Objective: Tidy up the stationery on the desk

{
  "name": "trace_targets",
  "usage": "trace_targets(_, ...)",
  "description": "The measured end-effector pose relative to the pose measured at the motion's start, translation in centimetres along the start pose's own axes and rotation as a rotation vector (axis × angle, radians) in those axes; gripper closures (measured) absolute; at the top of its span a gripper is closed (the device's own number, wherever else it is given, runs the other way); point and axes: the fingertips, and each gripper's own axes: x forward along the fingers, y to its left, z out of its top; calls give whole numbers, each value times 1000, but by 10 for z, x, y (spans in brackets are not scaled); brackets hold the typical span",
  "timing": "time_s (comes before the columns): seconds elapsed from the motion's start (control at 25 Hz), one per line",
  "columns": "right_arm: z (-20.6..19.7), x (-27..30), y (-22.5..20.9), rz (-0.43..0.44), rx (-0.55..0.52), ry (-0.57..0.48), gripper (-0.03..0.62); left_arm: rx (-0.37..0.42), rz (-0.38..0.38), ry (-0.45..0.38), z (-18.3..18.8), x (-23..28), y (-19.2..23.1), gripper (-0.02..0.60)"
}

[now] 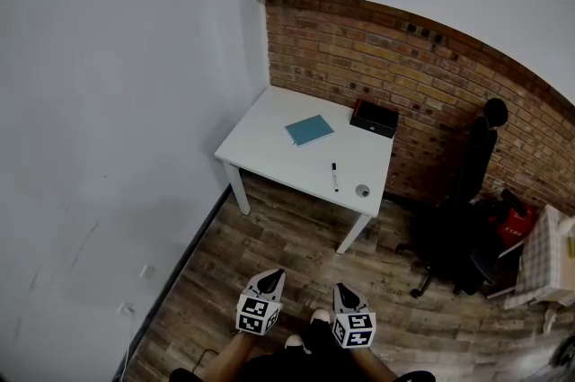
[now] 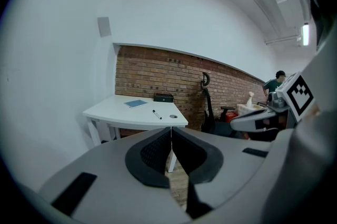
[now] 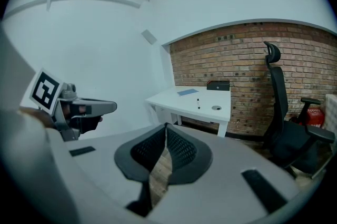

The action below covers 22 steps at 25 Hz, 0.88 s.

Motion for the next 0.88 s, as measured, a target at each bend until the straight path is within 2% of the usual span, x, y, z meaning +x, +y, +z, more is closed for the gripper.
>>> trace_targets(0.36,9,35,-11,4,15,-5,571,4,0,18,2,28,18,565)
trace_targets(0.88,60,132,-58,22,39,-4,571,-13,15,31,39,123,69,565)
